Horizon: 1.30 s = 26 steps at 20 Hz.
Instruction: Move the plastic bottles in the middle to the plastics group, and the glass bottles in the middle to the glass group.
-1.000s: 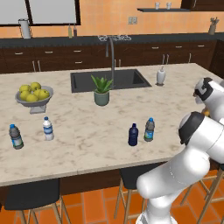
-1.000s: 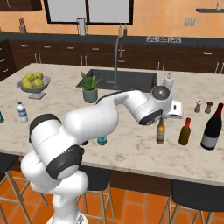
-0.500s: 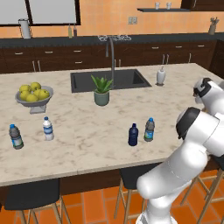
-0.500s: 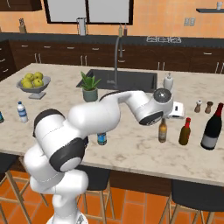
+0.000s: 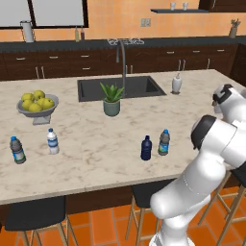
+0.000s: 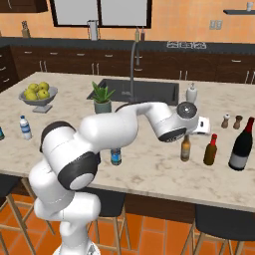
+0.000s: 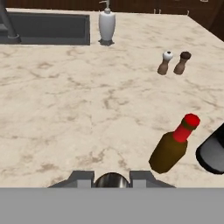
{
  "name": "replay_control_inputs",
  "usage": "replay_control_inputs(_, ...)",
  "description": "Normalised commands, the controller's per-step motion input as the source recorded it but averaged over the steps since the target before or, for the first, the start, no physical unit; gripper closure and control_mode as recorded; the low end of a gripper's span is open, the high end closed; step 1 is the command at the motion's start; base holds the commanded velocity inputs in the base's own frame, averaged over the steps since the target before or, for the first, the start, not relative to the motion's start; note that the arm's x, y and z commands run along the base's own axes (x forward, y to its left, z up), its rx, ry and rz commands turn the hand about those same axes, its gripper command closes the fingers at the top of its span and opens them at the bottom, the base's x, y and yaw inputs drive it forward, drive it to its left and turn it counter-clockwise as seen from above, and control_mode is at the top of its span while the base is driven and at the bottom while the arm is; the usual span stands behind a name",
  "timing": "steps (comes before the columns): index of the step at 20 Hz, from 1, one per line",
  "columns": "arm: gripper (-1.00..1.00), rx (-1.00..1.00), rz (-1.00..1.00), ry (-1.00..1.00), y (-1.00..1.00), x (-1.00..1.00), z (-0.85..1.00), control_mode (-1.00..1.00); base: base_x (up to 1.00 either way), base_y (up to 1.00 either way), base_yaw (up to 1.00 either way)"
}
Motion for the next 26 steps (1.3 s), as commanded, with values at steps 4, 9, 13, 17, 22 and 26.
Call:
replay_control_inputs(4,1.0,0.0,0.0,0.0,0.0,0.01,-0.42,-1.0,0.0,0.0,0.0)
replay_control_inputs(9,1.0,0.0,0.0,0.0,0.0,0.0,-0.33,-1.0,0.0,0.0,0.0)
replay_control_inputs(13,1.0,-0.02,0.0,0.0,0.0,0.01,-0.14,-1.0,0.0,0.0,0.0)
replay_control_inputs(17,1.0,-0.01,0.0,0.0,0.0,0.07,0.0,-1.0,0.0,0.0,0.0)
replay_control_inputs(22,1.0,0.0,0.0,0.0,-0.01,0.47,0.05,-1.0,0.0,0.0,0.0)
replay_control_inputs(26,1.0,0.0,0.0,-0.01,-0.07,0.29,0.03,-1.0,0.0,0.0,0.0)
